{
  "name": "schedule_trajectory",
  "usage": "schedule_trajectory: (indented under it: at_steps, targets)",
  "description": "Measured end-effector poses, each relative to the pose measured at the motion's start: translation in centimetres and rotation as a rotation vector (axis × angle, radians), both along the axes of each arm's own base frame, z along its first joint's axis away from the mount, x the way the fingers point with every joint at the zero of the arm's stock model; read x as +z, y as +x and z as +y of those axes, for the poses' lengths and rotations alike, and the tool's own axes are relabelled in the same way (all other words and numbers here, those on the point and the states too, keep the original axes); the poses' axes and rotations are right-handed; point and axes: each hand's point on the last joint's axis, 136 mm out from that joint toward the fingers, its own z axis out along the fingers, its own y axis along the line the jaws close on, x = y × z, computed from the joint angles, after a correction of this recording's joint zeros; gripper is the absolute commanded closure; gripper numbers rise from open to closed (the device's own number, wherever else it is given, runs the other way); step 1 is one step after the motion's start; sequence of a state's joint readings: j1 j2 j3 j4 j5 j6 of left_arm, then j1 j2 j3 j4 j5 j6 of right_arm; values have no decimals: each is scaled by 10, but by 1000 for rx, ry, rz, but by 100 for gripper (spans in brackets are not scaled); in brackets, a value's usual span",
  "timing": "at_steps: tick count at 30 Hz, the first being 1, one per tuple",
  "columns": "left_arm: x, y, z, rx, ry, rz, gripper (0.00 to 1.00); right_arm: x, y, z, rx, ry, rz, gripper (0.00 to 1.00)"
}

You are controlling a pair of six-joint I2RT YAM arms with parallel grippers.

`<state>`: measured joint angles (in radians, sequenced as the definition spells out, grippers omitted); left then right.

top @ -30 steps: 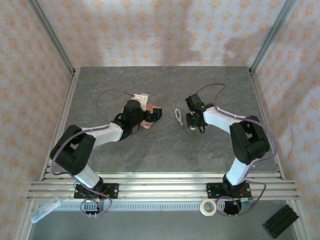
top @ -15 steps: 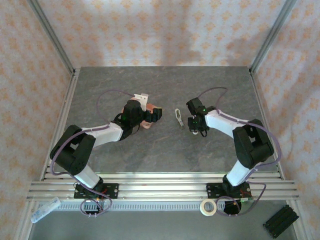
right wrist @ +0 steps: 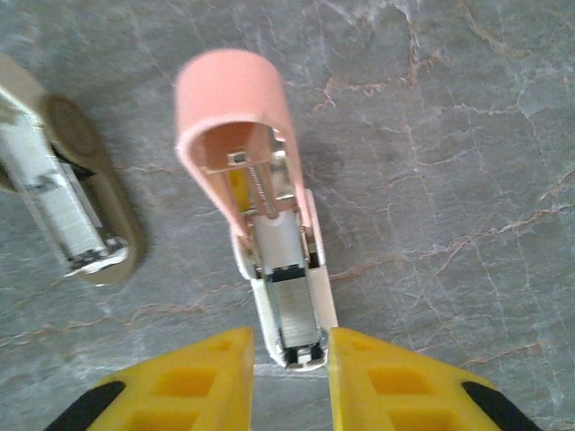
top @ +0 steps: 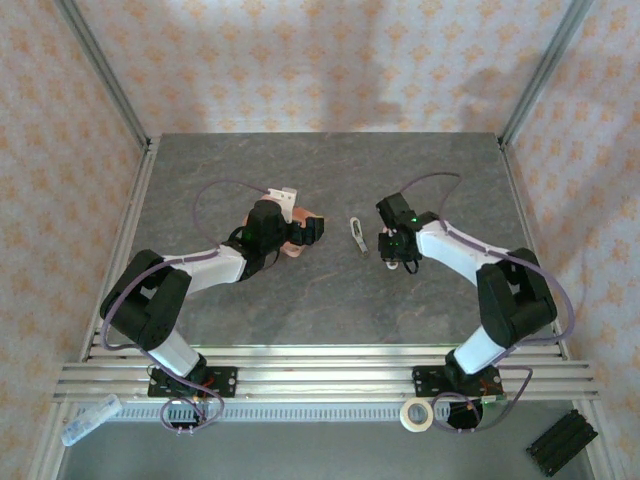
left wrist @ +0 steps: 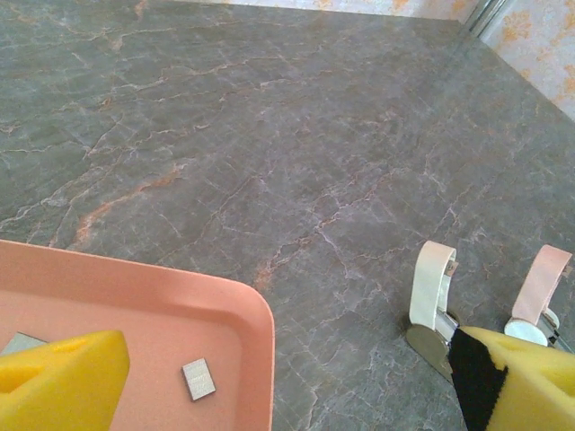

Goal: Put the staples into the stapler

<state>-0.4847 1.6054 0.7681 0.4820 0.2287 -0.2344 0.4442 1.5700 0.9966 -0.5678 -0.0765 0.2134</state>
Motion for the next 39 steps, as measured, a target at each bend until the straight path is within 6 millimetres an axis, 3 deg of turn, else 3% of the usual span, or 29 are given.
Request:
schedule_trajectory:
  at_steps: [8,17,20,26,33,39]
  targets:
    - [3,1,-2,-10,-6,0,8,5,4,-7,-57,92,18,71]
    - [7,2,-6,-24,-17,-6,8,-26,-1,-5,-75,95,115,78]
    - [7,2,-6,-24,-16,-5,8,-27,-1,-5,-80,97,119,83]
    - [5,3,-7,-24,-15,-2,8,-30,-1,-5,-85,94,124,82]
    - [6,5,-8,-27,-16,-1,8,-24,-1,-5,-84,100,112,75]
    - [7,5,-11,-39,-20,3,9,-2,3,-7,-90,134,51,75]
